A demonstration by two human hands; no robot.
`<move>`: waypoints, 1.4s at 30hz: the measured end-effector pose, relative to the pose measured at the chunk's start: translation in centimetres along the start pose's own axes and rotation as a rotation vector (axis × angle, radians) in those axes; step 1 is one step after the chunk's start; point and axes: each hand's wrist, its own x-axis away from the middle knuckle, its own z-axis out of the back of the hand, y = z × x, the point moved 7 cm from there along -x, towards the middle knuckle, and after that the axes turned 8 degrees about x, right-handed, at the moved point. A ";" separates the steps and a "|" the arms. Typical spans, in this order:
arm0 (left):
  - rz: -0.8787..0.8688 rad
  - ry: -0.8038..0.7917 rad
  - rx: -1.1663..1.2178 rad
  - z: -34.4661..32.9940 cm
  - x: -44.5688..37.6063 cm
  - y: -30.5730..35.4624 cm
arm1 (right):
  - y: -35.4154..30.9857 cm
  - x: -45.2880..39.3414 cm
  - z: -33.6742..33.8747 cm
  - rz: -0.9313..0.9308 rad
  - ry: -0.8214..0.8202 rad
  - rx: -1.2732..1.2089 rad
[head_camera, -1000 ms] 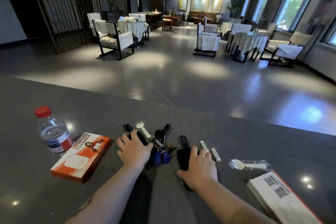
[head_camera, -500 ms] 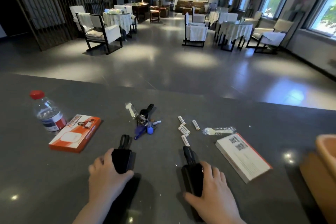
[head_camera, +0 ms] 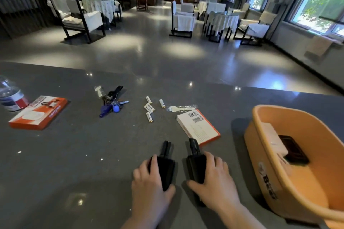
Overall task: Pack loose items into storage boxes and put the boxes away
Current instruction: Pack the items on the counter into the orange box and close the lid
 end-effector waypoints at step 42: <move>-0.503 -0.336 -0.155 -0.3 -1.8 3.1 | 3.9 0.0 1.0 0.624 -0.215 0.308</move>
